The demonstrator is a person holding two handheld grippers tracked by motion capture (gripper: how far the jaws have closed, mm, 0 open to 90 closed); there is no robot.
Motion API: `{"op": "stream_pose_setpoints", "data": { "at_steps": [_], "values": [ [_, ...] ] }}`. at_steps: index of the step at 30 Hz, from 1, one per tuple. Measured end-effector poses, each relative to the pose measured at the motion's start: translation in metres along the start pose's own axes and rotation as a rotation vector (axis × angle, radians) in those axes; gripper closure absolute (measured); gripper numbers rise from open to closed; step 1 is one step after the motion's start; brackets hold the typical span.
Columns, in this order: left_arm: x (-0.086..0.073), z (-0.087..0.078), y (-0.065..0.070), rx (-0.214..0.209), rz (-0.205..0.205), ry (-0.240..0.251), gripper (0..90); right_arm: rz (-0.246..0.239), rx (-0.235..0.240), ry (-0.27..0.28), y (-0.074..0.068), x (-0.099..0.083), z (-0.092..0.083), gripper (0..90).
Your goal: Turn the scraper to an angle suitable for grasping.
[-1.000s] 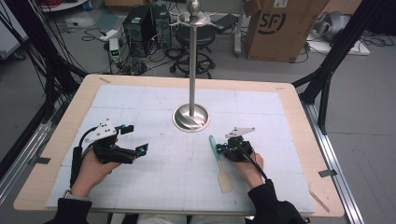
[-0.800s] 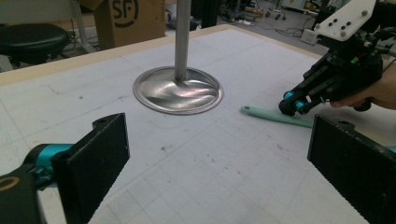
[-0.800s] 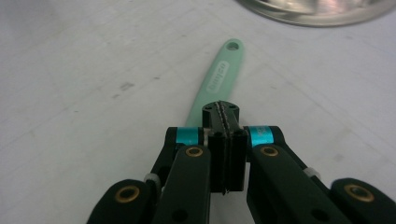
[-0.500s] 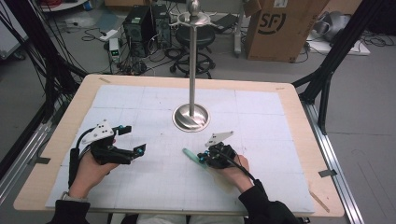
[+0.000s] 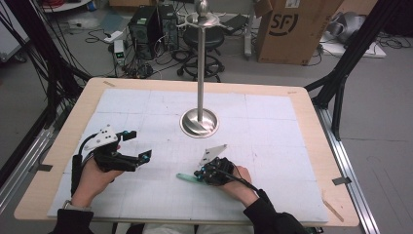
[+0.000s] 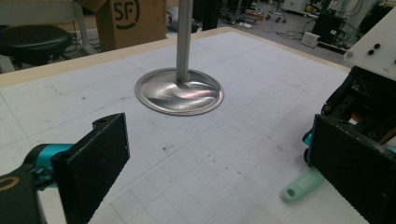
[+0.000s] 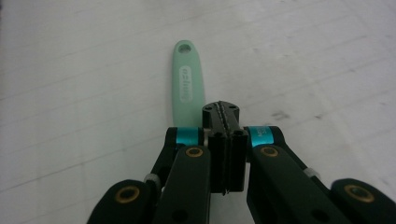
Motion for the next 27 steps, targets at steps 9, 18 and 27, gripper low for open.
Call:
{"op": "stream_pose_setpoints", "data": {
  "at_steps": [9,18,27],
  "values": [
    [0.001,-0.001,0.0,0.001,0.0,0.004,6.1,-0.046,-0.025,0.009,-0.004,0.004,-0.004,90.0],
    [0.0,0.003,0.0,0.003,0.007,0.0,6.1,0.018,-0.044,0.198,0.006,0.005,-0.065,45.9],
    [-0.001,0.002,0.0,0.009,0.019,-0.003,6.1,0.107,0.099,0.157,0.002,-0.016,-0.093,13.9]
  ]
}}
Point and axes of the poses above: each handheld gripper's, and its own axes: z roughly forward along the jaws, x roughly out of its top, y roughly to its right, the point moved 8 cm from there along z, roughly forward along the jaws, and after that the axes turned 11 degrees about x, right-handed, at the moved point
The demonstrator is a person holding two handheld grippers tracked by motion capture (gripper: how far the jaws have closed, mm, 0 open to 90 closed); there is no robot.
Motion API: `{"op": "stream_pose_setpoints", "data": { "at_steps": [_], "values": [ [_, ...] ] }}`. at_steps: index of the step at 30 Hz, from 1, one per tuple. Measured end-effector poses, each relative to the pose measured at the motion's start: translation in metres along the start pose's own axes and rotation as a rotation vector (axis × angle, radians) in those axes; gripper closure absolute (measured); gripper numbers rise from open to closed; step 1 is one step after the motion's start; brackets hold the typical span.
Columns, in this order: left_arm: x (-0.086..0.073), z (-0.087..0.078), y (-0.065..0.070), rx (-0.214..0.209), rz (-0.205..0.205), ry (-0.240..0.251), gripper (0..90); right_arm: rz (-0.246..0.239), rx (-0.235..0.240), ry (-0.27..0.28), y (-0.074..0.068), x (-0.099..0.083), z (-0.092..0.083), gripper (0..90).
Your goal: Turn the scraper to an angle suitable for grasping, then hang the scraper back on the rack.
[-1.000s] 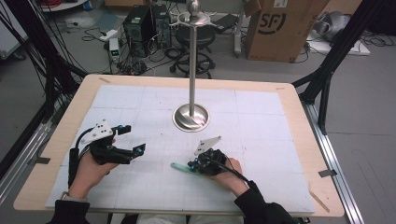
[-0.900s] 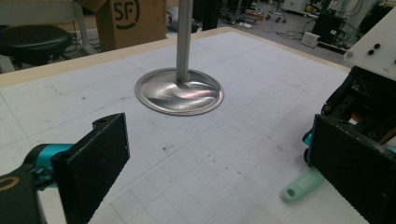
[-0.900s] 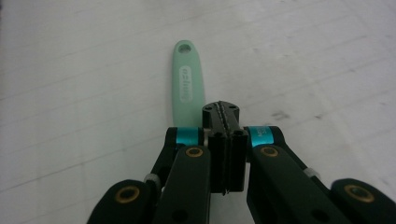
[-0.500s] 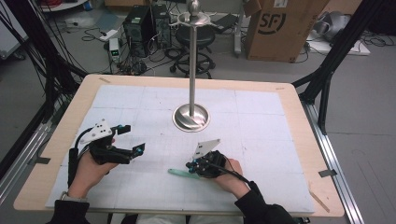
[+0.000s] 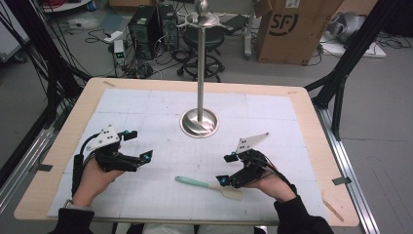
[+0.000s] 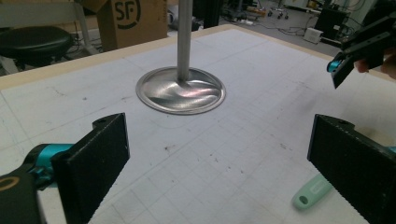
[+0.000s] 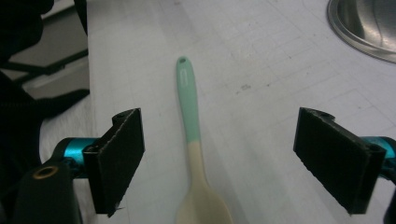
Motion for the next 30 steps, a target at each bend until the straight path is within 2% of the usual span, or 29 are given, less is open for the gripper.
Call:
{"op": "stream_pose_setpoints", "data": {
  "at_steps": [2,4,6,13,15,16,17,22,24,27,30],
  "values": [
    [0.0,-0.001,-0.001,0.001,0.003,-0.002,6.1,-0.019,-0.003,-0.004,-0.003,0.0,-0.006,9.2],
    [0.0,-0.001,0.0,0.001,0.002,-0.001,6.1,-0.049,-0.019,0.013,-0.004,0.003,-0.013,8.8],
    [0.0,-0.002,0.0,0.004,0.002,-0.001,6.1,-0.079,-0.053,0.007,-0.004,0.003,-0.018,0.6],
    [-0.002,-0.007,-0.002,0.013,0.0,-0.001,6.1,-0.123,-0.085,-0.071,-0.005,0.004,-0.015,0.7],
    [-0.002,-0.007,-0.001,0.012,0.002,-0.004,6.1,-0.124,-0.073,-0.094,-0.005,0.003,-0.009,0.7],
    [-0.002,-0.007,0.0,0.013,0.001,-0.001,6.1,-0.122,-0.071,-0.135,-0.004,0.001,-0.002,0.7],
    [-0.002,-0.008,-0.001,0.009,0.005,-0.002,6.1,-0.122,-0.071,-0.135,-0.004,0.001,-0.002,0.7],
    [-0.002,-0.008,-0.001,0.008,-0.002,-0.002,6.1,-0.111,-0.022,-0.223,-0.004,-0.001,0.024,0.7],
    [-0.003,-0.009,-0.002,0.01,-0.002,-0.004,6.1,-0.121,-0.03,-0.278,-0.004,-0.001,0.034,0.7],
    [-0.004,-0.009,-0.003,0.011,-0.007,-0.006,6.1,-0.127,-0.036,-0.306,-0.004,0.0,0.038,0.7],
    [-0.004,-0.009,-0.003,0.009,-0.006,-0.006,6.1,-0.145,-0.067,-0.339,-0.002,-0.001,0.045,0.8]
  ]
}}
Point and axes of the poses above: each handheld gripper's, and its own axes: z roughly forward along the jaws, x roughly out of its top, y roughly to its right, the point moved 8 cm from there along z, roughly forward along the jaws, and after that the axes turned 11 degrees about x, right-handed, at the moved point
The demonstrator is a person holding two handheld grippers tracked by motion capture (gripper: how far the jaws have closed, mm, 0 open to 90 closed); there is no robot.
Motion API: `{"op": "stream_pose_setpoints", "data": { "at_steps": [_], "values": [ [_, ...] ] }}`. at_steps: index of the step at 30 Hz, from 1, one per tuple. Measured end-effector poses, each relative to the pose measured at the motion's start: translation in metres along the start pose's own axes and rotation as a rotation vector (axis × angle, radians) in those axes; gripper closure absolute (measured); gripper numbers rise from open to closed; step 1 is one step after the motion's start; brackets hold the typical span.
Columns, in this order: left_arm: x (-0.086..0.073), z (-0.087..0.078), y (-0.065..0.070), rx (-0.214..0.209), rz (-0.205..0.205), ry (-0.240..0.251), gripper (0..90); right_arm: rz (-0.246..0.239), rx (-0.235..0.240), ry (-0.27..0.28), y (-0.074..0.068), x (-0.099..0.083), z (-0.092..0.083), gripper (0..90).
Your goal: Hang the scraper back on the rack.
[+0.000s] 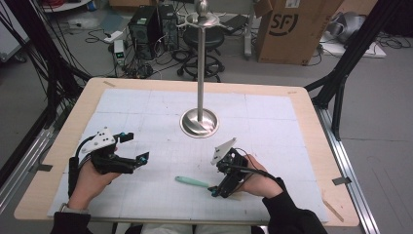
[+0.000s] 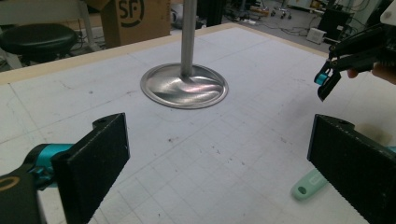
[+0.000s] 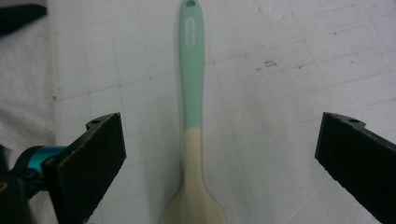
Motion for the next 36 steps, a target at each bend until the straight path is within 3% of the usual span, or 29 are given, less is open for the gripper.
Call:
{"op": "stream_pose_setpoints", "data": {
  "at_steps": [5,8,12,16,20,21,25,28,36],
  "values": [
    [0.0,0.002,0.001,0.001,-0.001,-0.003,6.1,-0.024,-0.027,-0.127,-0.003,-0.005,0.013,5.7],
    [0.0,0.002,0.002,-0.001,0.0,-0.002,6.1,-0.02,-0.02,-0.163,-0.004,-0.007,0.017,16.7],
    [0.0,0.002,0.002,0.0,-0.002,-0.003,6.1,-0.013,0.002,-0.176,-0.005,-0.006,0.02,31.6],
    [-0.002,0.0,0.0,0.003,-0.006,-0.002,6.1,-0.017,-0.032,-0.204,-0.003,-0.004,0.024,48.3],
    [-0.003,-0.004,-0.002,0.013,-0.01,-0.002,6.1,-0.001,-0.002,-0.206,-0.003,-0.004,0.024,55.6],
    [-0.003,-0.005,-0.002,0.015,-0.011,-0.001,6.1,-0.001,0.002,-0.209,-0.004,-0.004,0.024,61.1],
    [-0.003,-0.007,-0.002,0.02,-0.012,0.001,6.1,-0.002,0.017,-0.23,-0.005,-0.006,0.022,64.5],
    [-0.003,-0.007,-0.003,0.019,-0.011,0.001,6.1,-0.028,0.016,-0.256,-0.008,-0.009,0.021,63.8],
    [-0.005,-0.004,-0.001,0.011,-0.007,-0.009,6.1,-0.01,0.02,-0.265,-0.009,-0.01,0.021,70.9]
  ]
}}
Point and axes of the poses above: each handheld gripper's, and its own axes: z roughly forward along the jaws, x roughly out of its top, y roughly to its right, the point moved 8 cm from there along z, roughly forward along the jaws, and after that the axes turned 11 degrees about x, right-handed, at the moved point
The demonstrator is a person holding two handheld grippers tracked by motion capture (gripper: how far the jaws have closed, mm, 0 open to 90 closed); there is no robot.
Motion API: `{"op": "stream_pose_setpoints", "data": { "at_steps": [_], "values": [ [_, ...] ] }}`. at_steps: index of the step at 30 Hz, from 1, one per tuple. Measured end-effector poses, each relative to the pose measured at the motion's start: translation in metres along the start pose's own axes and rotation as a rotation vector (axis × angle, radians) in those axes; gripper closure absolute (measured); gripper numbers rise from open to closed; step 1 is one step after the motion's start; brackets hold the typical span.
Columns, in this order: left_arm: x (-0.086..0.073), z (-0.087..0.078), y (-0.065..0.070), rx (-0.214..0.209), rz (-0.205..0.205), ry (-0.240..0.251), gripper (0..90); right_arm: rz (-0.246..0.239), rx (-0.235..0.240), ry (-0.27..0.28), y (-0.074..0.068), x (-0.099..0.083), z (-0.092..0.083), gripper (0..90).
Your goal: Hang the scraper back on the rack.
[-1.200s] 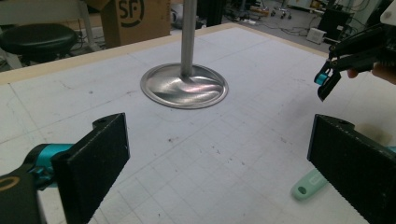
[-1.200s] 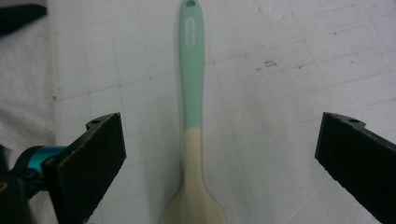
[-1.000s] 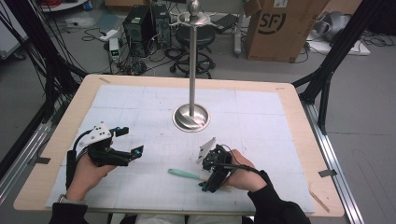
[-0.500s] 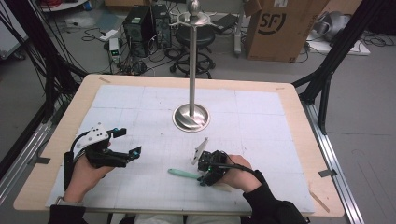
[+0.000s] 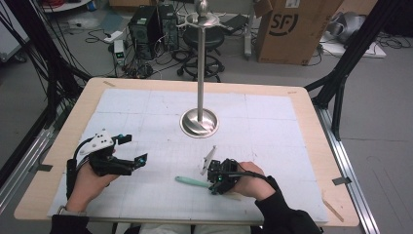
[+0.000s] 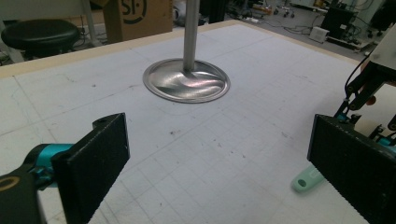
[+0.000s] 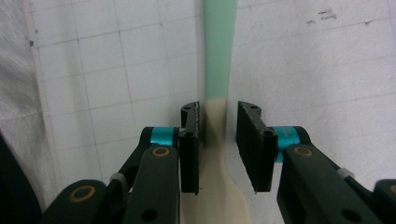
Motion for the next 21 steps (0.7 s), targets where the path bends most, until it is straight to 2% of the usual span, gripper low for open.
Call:
{"op": "stream_pose_setpoints", "data": {
  "at_steps": [2,5,9,11,14,20,21],
  "values": [
    [-0.0003,0.0005,0.0003,0.001,0.002,-0.003,6.1,0.016,0.004,0.009,-0.0001,-0.0007,-0.0003,71.5],
    [-0.0007,0.0012,0.001,-0.002,0.003,-0.005,6.1,0.007,-0.004,0.012,-0.0004,-0.0009,-0.0002,72.4],
    [-0.0013,0.0018,0.0012,-0.001,0.002,-0.008,6.1,-0.015,-0.034,-0.035,-0.0067,0.0015,0.0013,78.7],
    [-0.0014,0.002,0.0013,0.001,0.001,-0.008,6.1,-0.016,-0.039,-0.041,-0.0061,0.0021,0.0012,79.0],
    [-0.002,0.0021,0.0017,-0.002,0.003,-0.012,6.1,0.011,-0.02,-0.038,-0.0048,0.0015,0.0004,80.1],
    [-0.0013,0.0019,0.0014,-0.002,0.001,-0.006,6.1,-0.014,-0.014,-0.022,-0.0049,0.0009,0.0003,80.3],
    [-0.0014,0.0022,0.0011,-0.001,0.001,-0.006,6.1,-0.007,-0.01,-0.016,-0.0055,0.0003,0.0001,80.4]
  ]
}}
Point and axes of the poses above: each handheld gripper's, and its own axes: z roughly forward along the jaws, x roughly out of its top, y roughly to its right, the point moved 8 cm from there along z, roughly forward along the jaws, and after that the axes turned 11 degrees about x, right-handed, at the moved point
